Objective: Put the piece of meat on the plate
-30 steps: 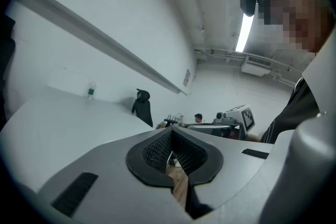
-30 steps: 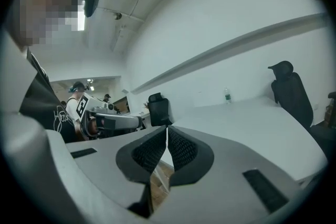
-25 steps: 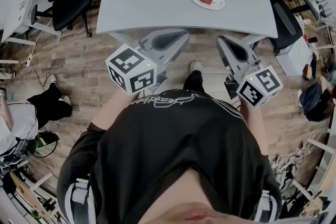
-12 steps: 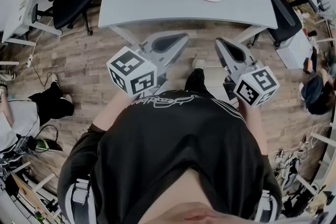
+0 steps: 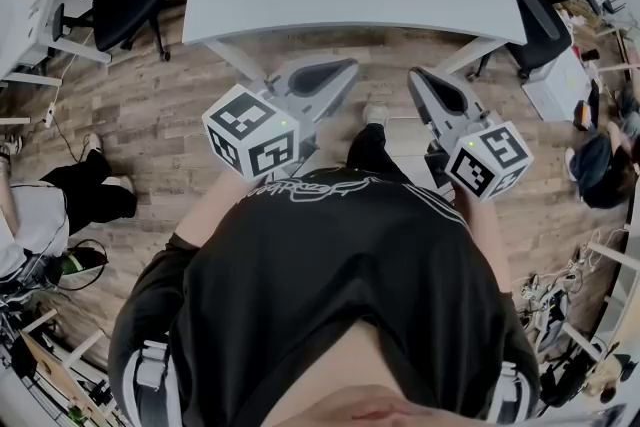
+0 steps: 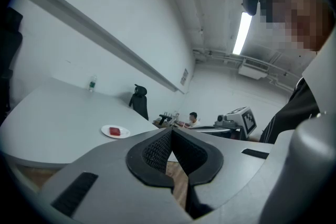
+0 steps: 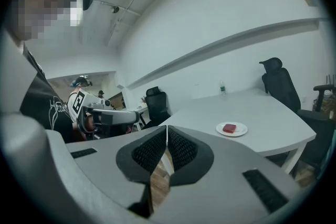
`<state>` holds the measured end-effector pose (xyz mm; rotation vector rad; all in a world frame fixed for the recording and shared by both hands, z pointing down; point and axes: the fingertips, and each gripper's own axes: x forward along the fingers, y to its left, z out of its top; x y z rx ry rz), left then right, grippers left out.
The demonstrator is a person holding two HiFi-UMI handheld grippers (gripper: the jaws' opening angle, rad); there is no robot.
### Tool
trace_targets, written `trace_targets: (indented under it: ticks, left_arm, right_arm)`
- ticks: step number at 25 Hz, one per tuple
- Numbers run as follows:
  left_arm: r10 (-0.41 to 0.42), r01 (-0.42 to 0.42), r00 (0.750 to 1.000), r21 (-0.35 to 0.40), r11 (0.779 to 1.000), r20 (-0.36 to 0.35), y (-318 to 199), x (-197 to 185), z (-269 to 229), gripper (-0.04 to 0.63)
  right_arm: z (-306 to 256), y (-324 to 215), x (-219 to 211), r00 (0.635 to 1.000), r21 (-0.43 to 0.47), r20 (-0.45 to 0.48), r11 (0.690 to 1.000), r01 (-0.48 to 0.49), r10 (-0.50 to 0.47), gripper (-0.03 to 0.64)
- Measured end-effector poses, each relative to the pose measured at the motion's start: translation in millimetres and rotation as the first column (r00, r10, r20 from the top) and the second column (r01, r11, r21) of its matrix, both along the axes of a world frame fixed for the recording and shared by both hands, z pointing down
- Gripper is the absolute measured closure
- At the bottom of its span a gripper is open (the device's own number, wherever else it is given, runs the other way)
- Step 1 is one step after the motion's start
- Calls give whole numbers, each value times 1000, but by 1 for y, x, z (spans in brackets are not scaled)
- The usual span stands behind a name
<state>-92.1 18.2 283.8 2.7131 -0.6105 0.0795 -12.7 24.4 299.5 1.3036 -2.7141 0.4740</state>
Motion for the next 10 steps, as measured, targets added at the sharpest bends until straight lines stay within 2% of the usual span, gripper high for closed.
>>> trace_targets:
  ticks: [10]
  left_arm:
    - [-8, 8, 1000, -1, 1000, 0, 0, -6, 5, 588]
  right_arm:
    - [4, 0, -7, 1000, -5, -14, 1000, 14, -14, 604]
